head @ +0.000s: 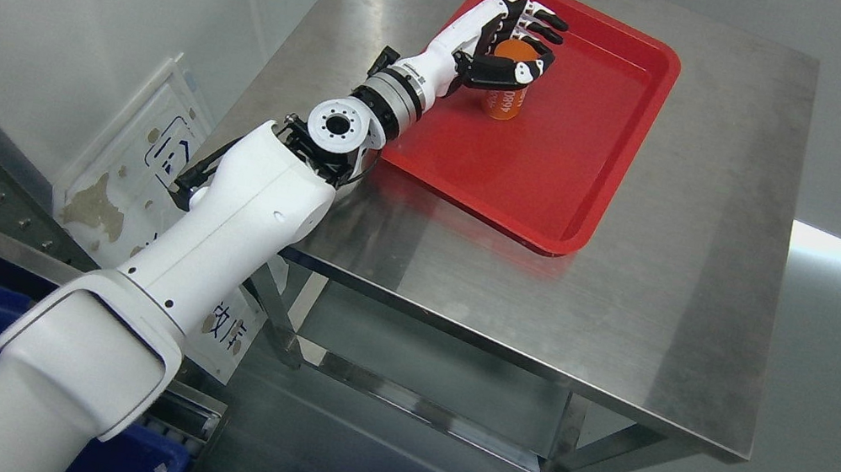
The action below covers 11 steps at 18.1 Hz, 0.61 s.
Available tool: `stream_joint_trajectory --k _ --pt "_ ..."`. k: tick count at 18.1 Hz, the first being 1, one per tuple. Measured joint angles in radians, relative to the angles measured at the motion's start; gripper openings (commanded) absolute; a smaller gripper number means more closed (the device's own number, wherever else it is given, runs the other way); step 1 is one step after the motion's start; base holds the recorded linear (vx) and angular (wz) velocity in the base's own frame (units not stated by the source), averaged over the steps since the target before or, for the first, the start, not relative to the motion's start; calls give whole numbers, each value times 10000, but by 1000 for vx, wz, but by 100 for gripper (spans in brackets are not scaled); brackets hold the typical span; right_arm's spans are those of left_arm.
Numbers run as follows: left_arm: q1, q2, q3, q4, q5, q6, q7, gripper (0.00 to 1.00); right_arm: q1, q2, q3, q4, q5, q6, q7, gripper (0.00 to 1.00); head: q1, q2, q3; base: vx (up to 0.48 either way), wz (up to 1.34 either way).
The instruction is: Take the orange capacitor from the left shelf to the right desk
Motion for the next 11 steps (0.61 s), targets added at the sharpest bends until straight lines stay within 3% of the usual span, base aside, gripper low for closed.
stream_joint_trajectory --k 4,11 --pt "-182 0 40 -68 16 125 -45 100 1 0 0 0 0 -33 0 100 0 0 0 0 0" --pt "-683 0 1165 -1063 28 1918 -46 100 2 1 0 0 0 -54 0 100 0 0 0 0 0"
